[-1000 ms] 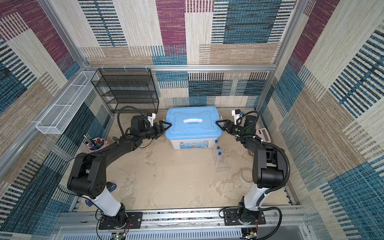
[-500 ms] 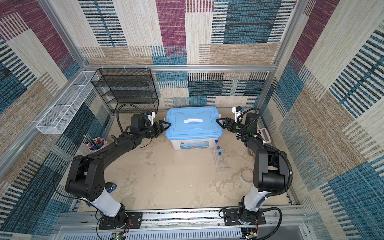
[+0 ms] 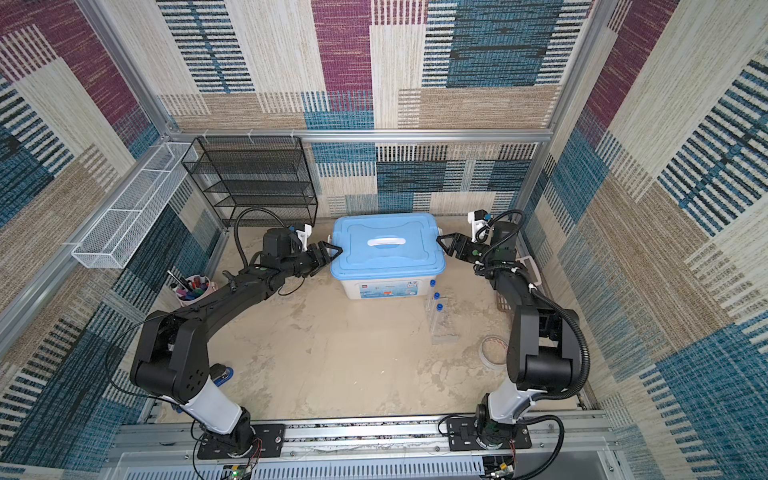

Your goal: Organize the chemistry lab equipment

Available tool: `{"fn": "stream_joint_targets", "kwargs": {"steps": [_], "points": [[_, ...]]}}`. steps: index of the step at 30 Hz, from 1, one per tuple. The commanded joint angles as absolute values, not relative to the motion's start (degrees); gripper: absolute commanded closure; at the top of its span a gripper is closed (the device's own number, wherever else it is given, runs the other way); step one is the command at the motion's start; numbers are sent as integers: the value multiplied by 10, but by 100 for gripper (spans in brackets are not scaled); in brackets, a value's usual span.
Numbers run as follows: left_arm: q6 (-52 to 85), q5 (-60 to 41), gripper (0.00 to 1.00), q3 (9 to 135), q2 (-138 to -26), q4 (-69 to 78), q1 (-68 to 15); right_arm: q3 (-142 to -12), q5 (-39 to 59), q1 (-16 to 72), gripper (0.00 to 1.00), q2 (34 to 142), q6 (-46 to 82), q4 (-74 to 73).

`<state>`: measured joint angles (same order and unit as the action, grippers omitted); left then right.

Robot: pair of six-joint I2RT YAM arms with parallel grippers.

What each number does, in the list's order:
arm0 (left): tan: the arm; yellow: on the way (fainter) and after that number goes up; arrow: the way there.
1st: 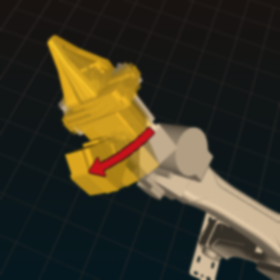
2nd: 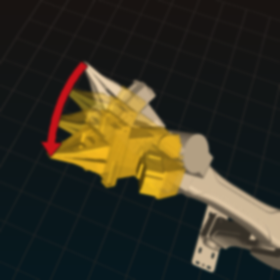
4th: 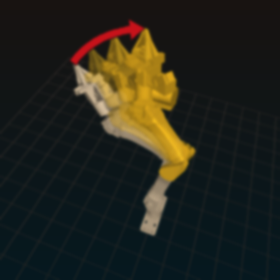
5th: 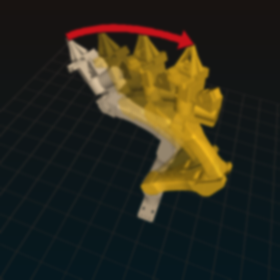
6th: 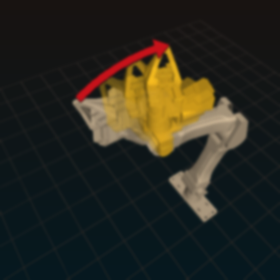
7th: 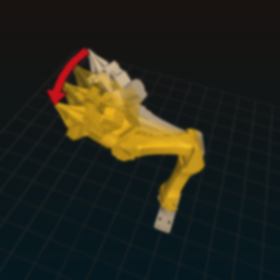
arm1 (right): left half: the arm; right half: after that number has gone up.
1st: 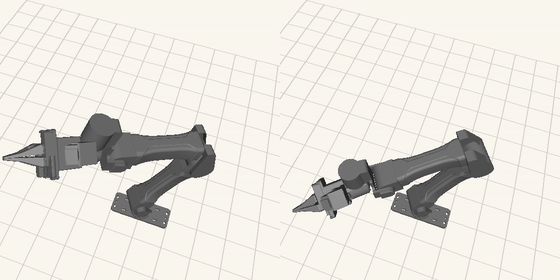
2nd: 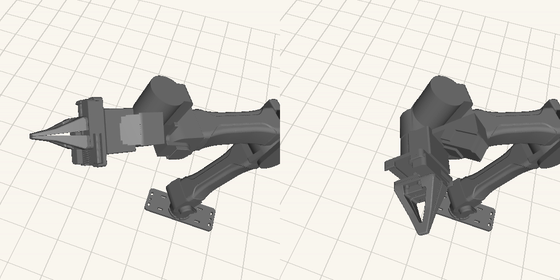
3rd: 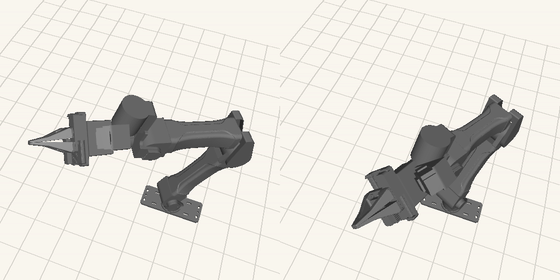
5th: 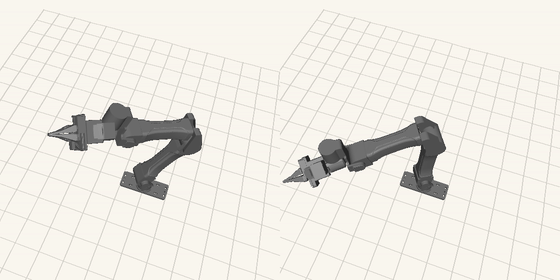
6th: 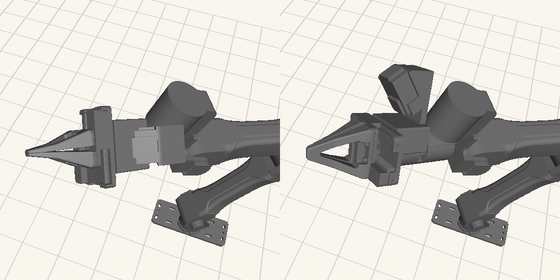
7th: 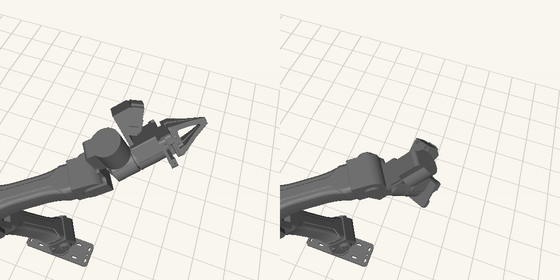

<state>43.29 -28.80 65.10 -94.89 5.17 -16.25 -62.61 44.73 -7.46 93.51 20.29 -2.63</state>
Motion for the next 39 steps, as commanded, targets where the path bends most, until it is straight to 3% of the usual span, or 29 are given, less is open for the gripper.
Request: {"fn": "stream_joint_targets", "kwargs": {"steps": [1, 10, 26, 36, 37, 39], "points": [[423, -288, 26, 657, -949, 51, -164, -631, 425, -74, 22, 940, 188, -12], [421, -283, 26, 655, -949, 48, -167, -655, 437, -49, 24, 950, 167, -1], [423, -286, 26, 660, -959, 52, -174, -719, 334, -4, 65, 961, 115, 92], [428, -285, 26, 655, -961, 60, -174, -756, 272, 12, 74, 973, 83, 143], [428, -285, 26, 656, -961, 60, -174, -758, 267, 13, 73, 974, 80, 148], [428, -283, 26, 657, -961, 59, -174, -760, 267, 14, 63, 975, 78, 151]]}}
